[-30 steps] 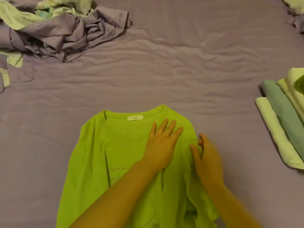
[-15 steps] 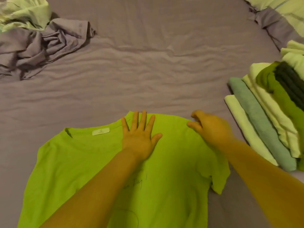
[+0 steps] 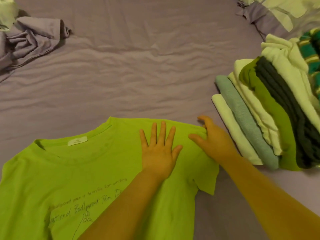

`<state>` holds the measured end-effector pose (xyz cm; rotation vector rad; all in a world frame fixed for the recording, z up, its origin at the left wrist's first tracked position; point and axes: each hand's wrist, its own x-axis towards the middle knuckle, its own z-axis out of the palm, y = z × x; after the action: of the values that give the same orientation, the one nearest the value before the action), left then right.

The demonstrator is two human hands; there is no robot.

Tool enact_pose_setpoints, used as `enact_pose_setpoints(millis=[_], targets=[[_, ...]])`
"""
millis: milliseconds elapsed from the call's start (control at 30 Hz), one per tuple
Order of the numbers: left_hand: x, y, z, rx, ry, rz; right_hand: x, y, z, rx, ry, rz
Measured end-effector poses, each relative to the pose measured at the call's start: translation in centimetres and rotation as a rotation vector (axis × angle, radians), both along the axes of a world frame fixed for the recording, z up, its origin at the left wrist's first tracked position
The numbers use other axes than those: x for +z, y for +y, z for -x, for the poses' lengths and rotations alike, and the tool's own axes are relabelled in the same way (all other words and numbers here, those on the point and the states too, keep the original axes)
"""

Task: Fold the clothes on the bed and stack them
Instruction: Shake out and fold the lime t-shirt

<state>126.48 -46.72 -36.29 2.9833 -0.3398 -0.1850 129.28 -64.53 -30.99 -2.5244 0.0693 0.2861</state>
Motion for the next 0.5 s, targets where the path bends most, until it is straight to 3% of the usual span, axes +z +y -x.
enact_pose_setpoints(millis=[100, 200, 233, 333, 500], targets=[[-0.4, 0.1, 0.0, 0.013, 0.002, -0.020, 0.1, 0.3, 1.6, 0.040, 0.142, -0.079], [-0.3, -0.3, 0.1, 0.038, -0.011, -0.026, 0.2, 0.0, 1.2, 0.034, 0.274, 0.067], [0.0, -0.6, 0.3, 0.056, -0.027, -0.020, 0.6, -0.2, 0.8, -0.035, 0.226, 0.031], [0.3, -1.9, 2.0, 0.014, -0.062, 0.018, 1.5, -0.9, 0.4, -0.245, 0.221, -0.347], [-0.4, -2.5, 3.1, 0.001, 0.000, -0.015, 3.1, -1.6, 2.8, -0.168, 0.631, -0.400]])
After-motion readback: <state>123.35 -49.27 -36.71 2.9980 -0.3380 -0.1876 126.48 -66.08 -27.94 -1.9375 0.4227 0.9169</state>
